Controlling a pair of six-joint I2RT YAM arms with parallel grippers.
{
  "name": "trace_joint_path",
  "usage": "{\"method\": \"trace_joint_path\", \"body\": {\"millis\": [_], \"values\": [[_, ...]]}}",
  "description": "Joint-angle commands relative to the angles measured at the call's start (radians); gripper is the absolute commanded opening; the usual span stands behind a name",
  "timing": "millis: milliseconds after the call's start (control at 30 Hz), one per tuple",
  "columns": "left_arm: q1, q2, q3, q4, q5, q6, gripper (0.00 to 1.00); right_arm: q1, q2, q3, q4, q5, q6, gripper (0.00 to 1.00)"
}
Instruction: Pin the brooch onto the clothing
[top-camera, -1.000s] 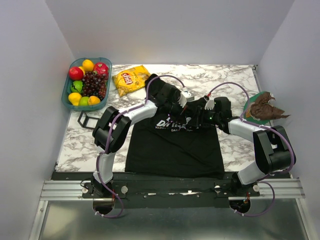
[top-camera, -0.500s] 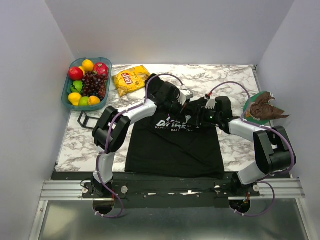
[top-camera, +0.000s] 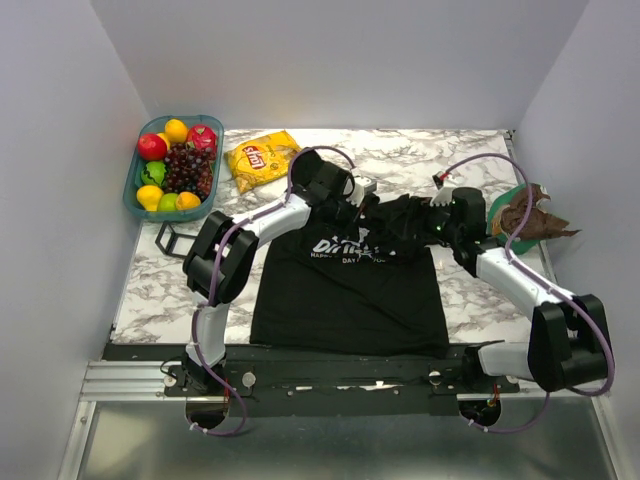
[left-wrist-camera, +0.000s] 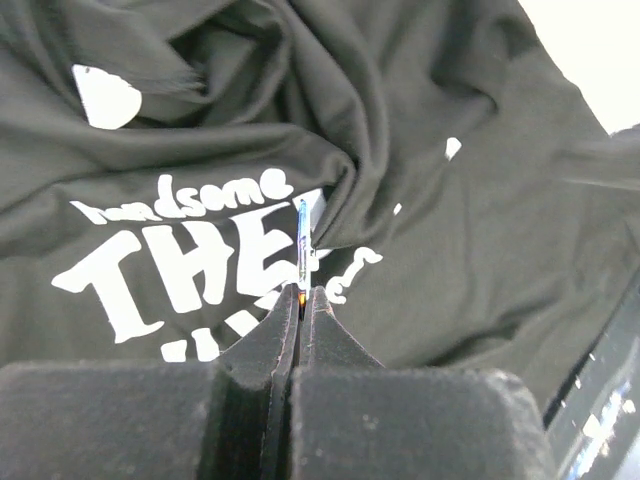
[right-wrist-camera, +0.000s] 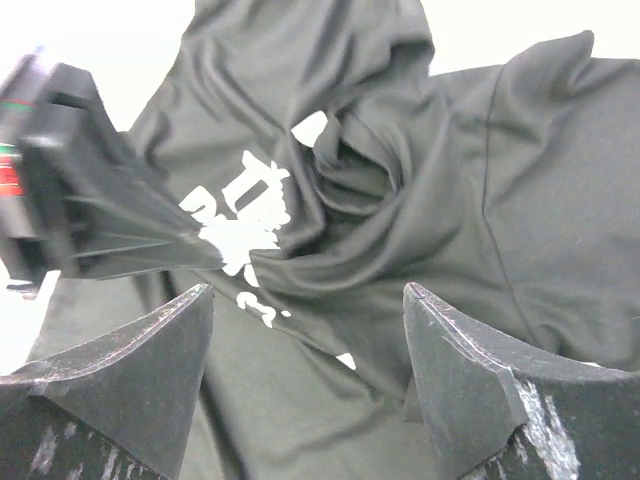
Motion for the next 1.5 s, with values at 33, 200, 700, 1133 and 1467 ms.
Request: {"method": "trace_joint_path", "body": {"millis": [33, 200, 700, 1133, 1467], "values": [[-0.018, -0.03, 0.032, -0.006, -0.13, -0.04, 0.09, -0.001, -0.087, 0.013, -0.087, 0.122, -0.003, 0.84], [-0.053, -0.061, 0.03, 0.001, -0.138, -0.031, 0.91, -0.003, -0.136, 0.047, -0.236, 0.248, 0.023, 0.84], [0.034, -0.063, 0.173, -0.076, -0.481, -0.04, 0.99, -0.001, -0.074, 0.098, -0.313, 0.386, 0.036, 0.84], [0.276, 0.226, 0.544, -0.259, -0.581, 0.04, 0.99, -0.058, 0.25, 0.381, -0.495, 0.644, -0.003, 0.84], [0.312, 0.394, 0.682, -0.234, -0.505, 0.075, 0.99, -0.158, 0.368, 0.472, -0.564, 0.606, 0.0, 0.84]]}}
